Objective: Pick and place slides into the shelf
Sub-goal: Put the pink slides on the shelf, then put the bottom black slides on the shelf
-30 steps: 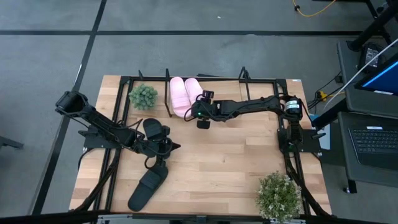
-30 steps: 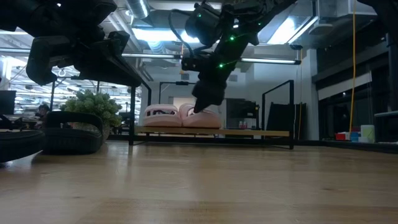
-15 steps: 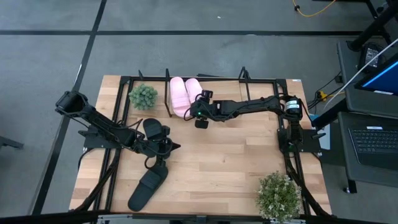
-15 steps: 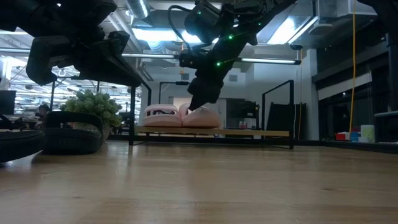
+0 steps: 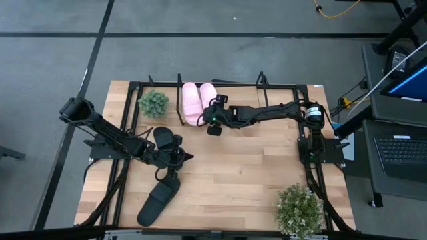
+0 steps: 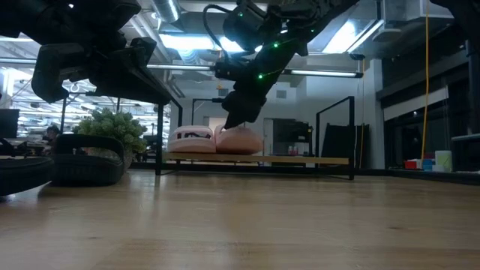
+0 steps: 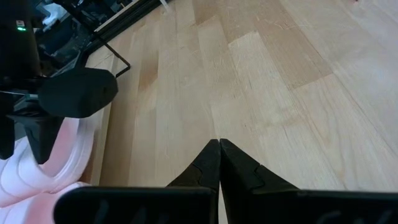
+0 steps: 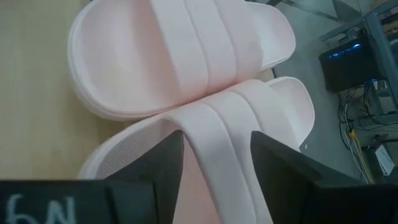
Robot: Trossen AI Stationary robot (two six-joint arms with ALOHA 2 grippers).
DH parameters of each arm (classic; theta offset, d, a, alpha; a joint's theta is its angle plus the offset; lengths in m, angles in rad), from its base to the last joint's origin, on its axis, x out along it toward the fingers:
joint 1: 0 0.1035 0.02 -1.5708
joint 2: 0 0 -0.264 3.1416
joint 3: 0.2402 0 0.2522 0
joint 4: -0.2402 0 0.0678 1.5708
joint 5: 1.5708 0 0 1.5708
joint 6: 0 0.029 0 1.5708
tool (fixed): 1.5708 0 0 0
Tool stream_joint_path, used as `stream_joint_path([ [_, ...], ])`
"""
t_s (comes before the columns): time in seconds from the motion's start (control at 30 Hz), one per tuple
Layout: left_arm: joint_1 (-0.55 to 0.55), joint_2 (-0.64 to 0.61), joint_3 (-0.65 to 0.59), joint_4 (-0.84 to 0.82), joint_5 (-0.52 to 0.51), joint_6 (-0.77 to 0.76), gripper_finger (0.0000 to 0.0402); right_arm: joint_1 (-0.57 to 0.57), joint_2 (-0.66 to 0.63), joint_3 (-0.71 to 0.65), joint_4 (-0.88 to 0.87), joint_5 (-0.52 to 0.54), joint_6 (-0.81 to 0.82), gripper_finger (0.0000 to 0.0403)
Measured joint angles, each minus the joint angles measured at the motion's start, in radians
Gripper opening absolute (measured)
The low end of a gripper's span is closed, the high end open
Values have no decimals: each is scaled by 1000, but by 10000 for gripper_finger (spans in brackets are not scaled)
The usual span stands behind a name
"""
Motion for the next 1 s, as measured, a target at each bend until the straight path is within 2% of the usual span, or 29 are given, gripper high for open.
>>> stream_joint_path([
  [0.13, 0, 0, 0, 0, 0, 0, 0, 1, 0, 0, -1, -11, 0, 187],
  [0.27, 0, 0, 0, 0, 0, 0, 0, 0, 0, 0, -1, -80, 1, 187],
  [0.63, 0, 0, 0, 0, 0, -1, 0, 3, 0, 7, -12, -86, 0, 188],
  [0.9, 0, 0, 0, 0, 0, -1, 0, 36, -4, 178, -175, -85, -18, 187],
  [1.0, 0, 0, 0, 0, 0, -1, 0, 52, -4, 259, -278, -38, -1, 176],
])
